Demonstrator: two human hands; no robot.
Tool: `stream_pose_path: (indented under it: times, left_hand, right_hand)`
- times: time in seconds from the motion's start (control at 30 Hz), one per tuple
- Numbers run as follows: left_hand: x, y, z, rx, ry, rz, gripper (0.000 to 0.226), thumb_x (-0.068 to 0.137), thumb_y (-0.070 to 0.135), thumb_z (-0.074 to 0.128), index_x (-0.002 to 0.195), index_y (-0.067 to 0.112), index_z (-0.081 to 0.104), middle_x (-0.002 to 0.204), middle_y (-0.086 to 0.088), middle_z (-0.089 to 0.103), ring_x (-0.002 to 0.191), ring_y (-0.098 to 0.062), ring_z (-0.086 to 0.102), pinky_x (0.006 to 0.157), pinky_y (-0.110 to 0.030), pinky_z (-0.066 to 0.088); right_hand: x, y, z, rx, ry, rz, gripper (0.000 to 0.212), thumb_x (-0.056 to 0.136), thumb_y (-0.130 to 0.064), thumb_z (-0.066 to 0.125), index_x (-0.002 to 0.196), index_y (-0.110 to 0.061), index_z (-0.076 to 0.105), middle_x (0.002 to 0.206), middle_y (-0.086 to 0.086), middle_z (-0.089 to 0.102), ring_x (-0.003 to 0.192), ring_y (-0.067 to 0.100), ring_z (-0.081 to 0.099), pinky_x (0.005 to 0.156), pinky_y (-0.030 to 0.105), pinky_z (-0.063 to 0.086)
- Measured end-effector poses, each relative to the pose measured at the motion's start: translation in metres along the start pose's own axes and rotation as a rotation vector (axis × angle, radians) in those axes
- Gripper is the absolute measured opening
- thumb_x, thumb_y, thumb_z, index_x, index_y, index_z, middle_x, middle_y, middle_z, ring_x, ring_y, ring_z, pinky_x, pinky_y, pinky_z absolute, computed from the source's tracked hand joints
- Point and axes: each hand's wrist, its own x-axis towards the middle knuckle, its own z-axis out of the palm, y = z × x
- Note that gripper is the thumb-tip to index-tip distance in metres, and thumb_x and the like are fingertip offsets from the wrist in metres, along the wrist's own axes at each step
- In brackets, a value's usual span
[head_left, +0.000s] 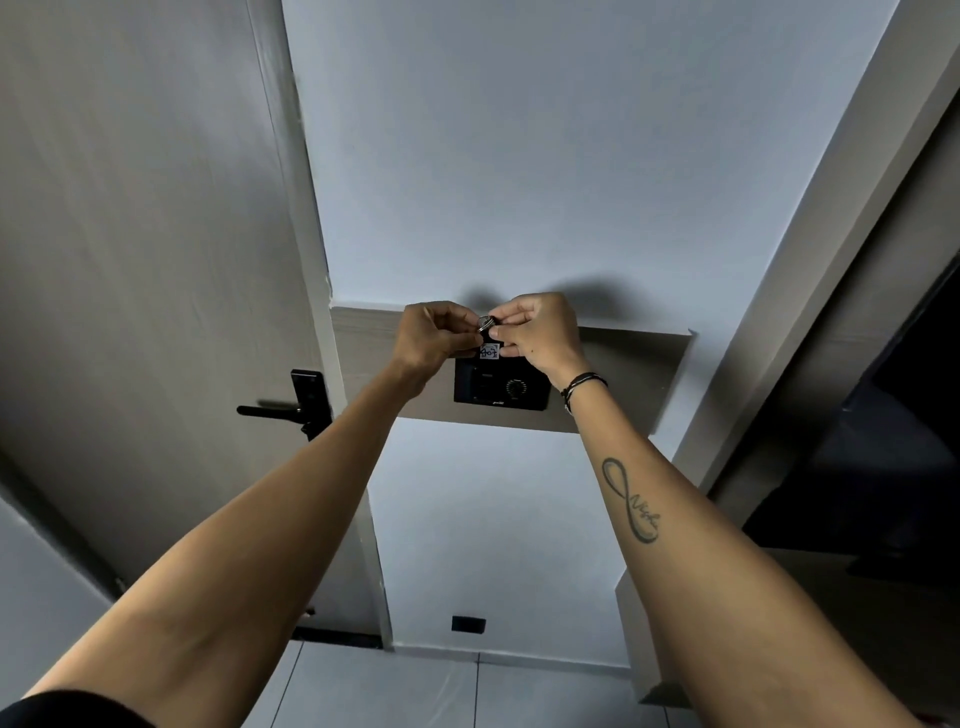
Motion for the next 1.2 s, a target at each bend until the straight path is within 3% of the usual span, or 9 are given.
stream_pose_path:
  times: [0.13, 0.27, 0.4, 0.57, 1.07, 1.2]
  left_hand:
    - [0.007, 0.003, -0.002, 0.068, 0.003, 0.032, 0.022, 0.08, -0.017, 0.078, 0.1, -0.009, 0.075, 0.069, 0.0, 0.076, 0.061, -0.006, 0.073, 0.067, -0.023, 0.064]
    - [0.009, 0.001, 0.0, 0.116, 0.042, 0.041, 0.02, 0.08, -0.015, 0.079, 0.097, -0.006, 0.076, 0.077, -0.013, 0.074, 0.07, -0.021, 0.072, 0.084, -0.042, 0.066]
    - [0.011, -0.003, 0.004, 0.151, 0.091, 0.043, 0.019, 0.078, -0.013, 0.081, 0.097, -0.007, 0.076, 0.08, -0.017, 0.074, 0.078, -0.029, 0.072, 0.091, -0.053, 0.065]
    - [0.013, -0.005, 0.007, 0.15, 0.116, 0.04, 0.02, 0.079, -0.012, 0.08, 0.098, -0.01, 0.076, 0.091, -0.028, 0.078, 0.08, -0.03, 0.073, 0.092, -0.054, 0.065]
    - [0.018, -0.016, 0.006, 0.158, 0.11, 0.05, 0.016, 0.083, -0.007, 0.078, 0.099, -0.004, 0.079, 0.094, -0.031, 0.078, 0.081, -0.032, 0.073, 0.091, -0.06, 0.064]
    - [0.019, -0.019, 0.006, 0.212, 0.13, 0.069, 0.014, 0.083, -0.004, 0.079, 0.096, 0.002, 0.08, 0.088, -0.022, 0.08, 0.08, -0.028, 0.075, 0.089, -0.056, 0.065]
  right_hand:
    - [0.003, -0.002, 0.001, -0.007, 0.031, -0.002, 0.02, 0.083, 0.005, 0.084, 0.101, -0.003, 0.081, 0.097, 0.02, 0.079, 0.079, 0.026, 0.076, 0.076, 0.041, 0.069]
    - [0.004, 0.003, 0.005, -0.005, 0.066, -0.005, 0.019, 0.083, 0.006, 0.083, 0.1, -0.002, 0.08, 0.096, 0.021, 0.08, 0.088, 0.036, 0.08, 0.078, 0.045, 0.069]
    - [0.006, 0.007, 0.007, -0.015, 0.086, -0.007, 0.022, 0.081, 0.005, 0.085, 0.087, -0.015, 0.08, 0.082, 0.009, 0.078, 0.082, 0.028, 0.081, 0.076, 0.044, 0.07]
    - [0.012, 0.011, 0.007, -0.05, 0.097, -0.016, 0.027, 0.079, 0.003, 0.086, 0.082, -0.023, 0.079, 0.08, 0.005, 0.078, 0.076, 0.021, 0.078, 0.075, 0.044, 0.07]
    - [0.016, 0.026, 0.017, -0.08, 0.168, -0.04, 0.019, 0.078, 0.002, 0.088, 0.089, -0.012, 0.081, 0.081, 0.007, 0.081, 0.075, 0.024, 0.081, 0.074, 0.047, 0.07]
    - [0.017, 0.028, 0.02, -0.093, 0.166, -0.046, 0.018, 0.078, 0.002, 0.088, 0.088, -0.01, 0.081, 0.081, 0.008, 0.082, 0.075, 0.023, 0.081, 0.074, 0.047, 0.07]
